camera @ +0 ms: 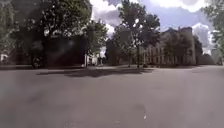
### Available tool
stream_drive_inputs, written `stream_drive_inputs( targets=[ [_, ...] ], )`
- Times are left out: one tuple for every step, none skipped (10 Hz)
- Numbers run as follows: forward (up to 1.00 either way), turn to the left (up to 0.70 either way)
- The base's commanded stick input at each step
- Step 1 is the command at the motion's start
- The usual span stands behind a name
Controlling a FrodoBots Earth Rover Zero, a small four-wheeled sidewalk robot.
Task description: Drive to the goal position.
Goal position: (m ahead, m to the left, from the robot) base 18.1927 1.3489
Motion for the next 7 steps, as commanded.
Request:
stream_drive_inputs(
  targets=[
    [0.85, 0.01],
    [0.85, 0.01],
    [0.85, 0.01],
    [0.85, 0.01],
    [0.85, 0.01],
    [0.85, 0.01],
    [0.85, 0.01]
  ],
)
